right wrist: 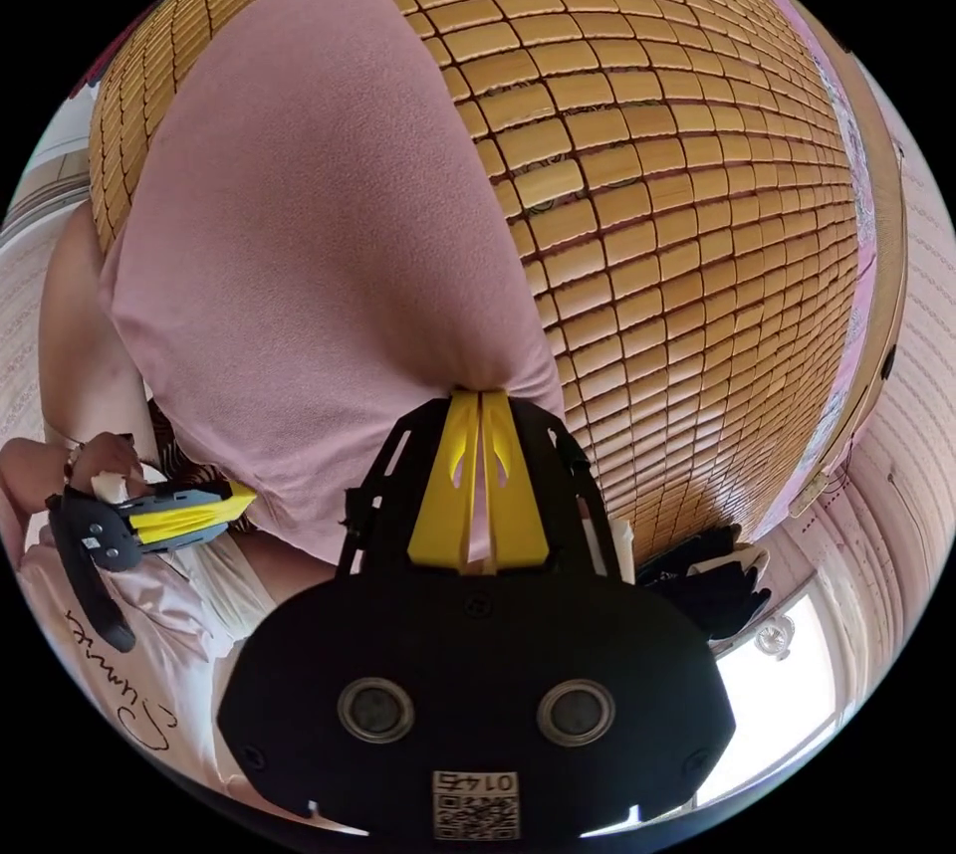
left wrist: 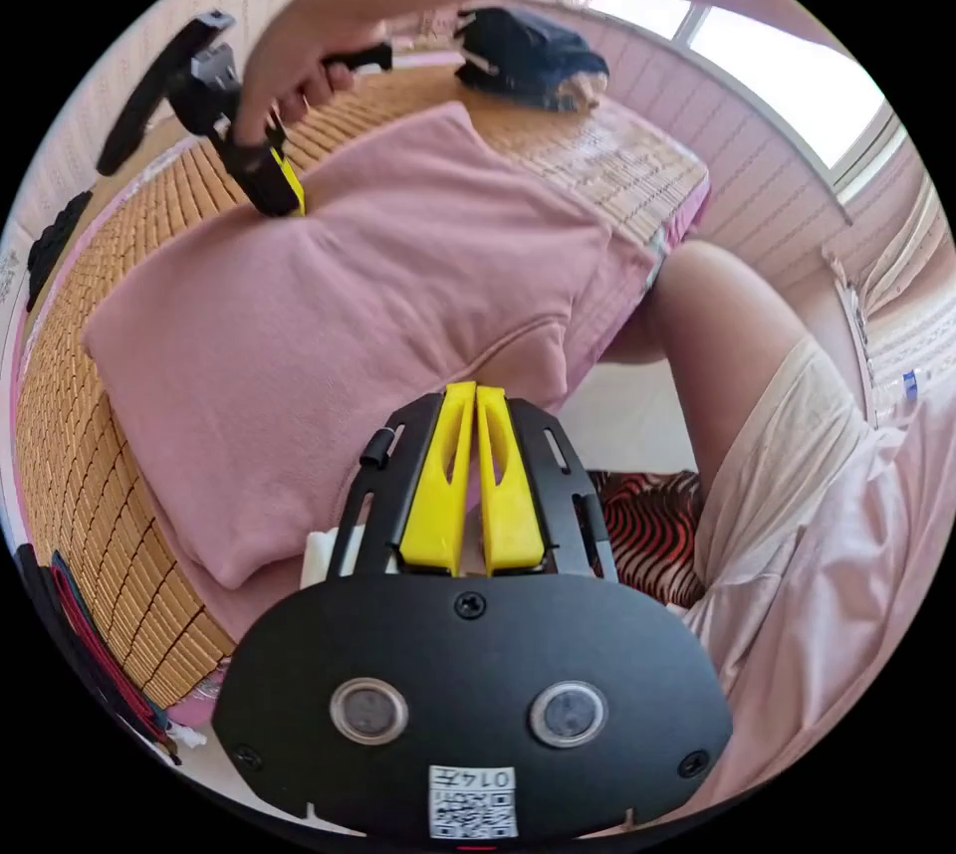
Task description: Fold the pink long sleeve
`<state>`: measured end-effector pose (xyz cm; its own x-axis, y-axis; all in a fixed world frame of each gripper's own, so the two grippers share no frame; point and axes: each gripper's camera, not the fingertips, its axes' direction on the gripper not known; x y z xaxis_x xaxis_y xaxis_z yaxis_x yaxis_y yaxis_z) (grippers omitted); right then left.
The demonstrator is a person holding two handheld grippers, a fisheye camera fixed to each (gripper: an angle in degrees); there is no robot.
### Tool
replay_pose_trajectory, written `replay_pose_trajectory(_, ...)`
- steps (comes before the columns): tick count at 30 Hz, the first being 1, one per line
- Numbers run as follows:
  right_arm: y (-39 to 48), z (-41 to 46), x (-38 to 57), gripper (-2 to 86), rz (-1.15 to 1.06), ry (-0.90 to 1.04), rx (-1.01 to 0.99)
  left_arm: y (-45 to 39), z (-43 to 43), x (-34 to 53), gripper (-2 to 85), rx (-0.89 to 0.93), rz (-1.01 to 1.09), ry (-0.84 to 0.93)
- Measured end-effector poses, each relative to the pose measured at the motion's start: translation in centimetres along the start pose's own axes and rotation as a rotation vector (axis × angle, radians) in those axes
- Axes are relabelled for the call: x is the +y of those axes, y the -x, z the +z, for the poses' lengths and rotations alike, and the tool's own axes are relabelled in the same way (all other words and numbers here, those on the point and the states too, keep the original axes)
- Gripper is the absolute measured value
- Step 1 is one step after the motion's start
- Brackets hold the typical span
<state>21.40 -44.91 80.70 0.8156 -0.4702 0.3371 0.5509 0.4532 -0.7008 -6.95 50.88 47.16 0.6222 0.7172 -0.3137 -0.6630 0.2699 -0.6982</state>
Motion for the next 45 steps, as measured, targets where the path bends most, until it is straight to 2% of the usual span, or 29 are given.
replay_pose_trajectory(1, -0.5, 0.3, 0.6, -1.0, 0.001, -0.013, -0.018, 0.0, -0.3, 0.4, -1.0, 0.012, 0.014, -0.058)
replay_pose_trajectory(6, -2.6, 1.8, 4.4, -1.0, 0.071, -0.099, -0.101, -0.8, -1.0, 0.2, -1.0, -0.003, 0.043, -0.020)
replay_pose_trajectory(9, -3.7, 3.4, 10.0, -1.0, 0.186, -0.334, -0.152, -1.9, -2.5, 0.7, -0.9, 0.056, 0.094, -0.065)
replay_pose_trajectory(11, -5.6, 5.8, 16.5, -1.0, 0.297, -0.615, -0.323, -2.6, -4.1, 1.3, -0.9, 0.119, 0.132, -0.156)
replay_pose_trajectory(12, -6.2, 6.4, 18.2, -1.0, 0.316, -0.671, -0.388, -2.7, -4.4, 1.3, -0.8, 0.126, 0.141, -0.179)
replay_pose_trajectory(14, -8.7, 8.5, 26.1, -0.9, 0.421, -0.902, -0.611, -3.7, -5.8, 1.4, -0.4, 0.078, 0.176, -0.285)
replay_pose_trajectory(17, -9.5, 11.6, 37.5, -0.4, 0.526, -1.153, -0.707, -4.9, -6.7, 0.9, 2.2, -0.063, 0.167, -0.411)
replay_pose_trajectory(18, -9.5, 12.5, 39.5, -0.3, 0.560, -1.155, -0.699, -5.1, -6.7, 0.6, 3.2, -0.087, 0.151, -0.427)
replay_pose_trajectory(21, -8.5, 17.7, 46.7, 3.8, 0.727, -0.996, -0.654, -6.3, -5.9, -1.0, 7.9, -0.081, 0.210, -0.427)
replay_pose_trajectory(23, -7.2, 21.9, 49.7, 10.5, 0.783, -0.844, -0.748, -7.0, -4.5, -2.5, 12.5, -0.016, 0.241, -0.382)
replay_pose_trajectory(25, -6.0, 24.6, 50.9, 13.1, 0.823, -0.737, -0.814, -7.7, -3.3, -3.6, 15.8, 0.040, 0.263, -0.332)
replay_pose_trajectory(28, -4.4, 27.5, 52.0, 12.0, 0.843, -0.642, -0.843, -9.2, -1.4, -5.1, 18.2, 0.097, 0.303, -0.261)
replay_pose_trajectory(32, -4.1, 30.2, 52.2, 4.2, 0.792, -0.512, -0.836, -11.1, -0.2, -6.5, 20.3, 0.083, 0.355, -0.232)
replay_pose_trajectory(34, -4.6, 30.1, 53.6, 3.4, 0.735, -0.605, -0.918, -11.5, 0.1, -7.1, 20.5, 0.088, 0.362, -0.227)
replay_pose_trajectory(37, -5.7, 29.0, 57.1, 2.6, 0.660, -0.881, -1.107, -12.0, 0.8, -7.9, 19.7, 0.071, 0.379, -0.195)
replay_pose_trajectory(38, -6.0, 28.6, 58.0, 2.6, 0.623, -0.958, -1.162, -11.7, 0.5, -8.0, 16.9, 0.036, 0.355, -0.212)
replay_pose_trajectory(39, -6.0, 28.3, 58.2, 2.6, 0.610, -0.976, -1.165, -11.5, 0.1, -7.9, 15.5, 0.014, 0.332, -0.234)
replay_pose_trajectory(41, -5.7, 27.4, 58.3, 3.3, 0.522, -1.009, -1.145, -10.0, -1.4, -7.3, 5.3, -0.094, 0.215, -0.286)
replay_pose_trajectory(42, -5.7, 27.3, 58.4, 3.8, 0.502, -1.012, -1.140, -9.7, -1.7, -7.1, 4.9, -0.099, 0.220, -0.281)
replay_pose_trajectory(45, -6.6, 29.2, 60.3, 7.0, 0.624, -1.108, -1.167, -7.6, -2.6, -6.4, 4.3, 0.027, 0.233, -0.224)
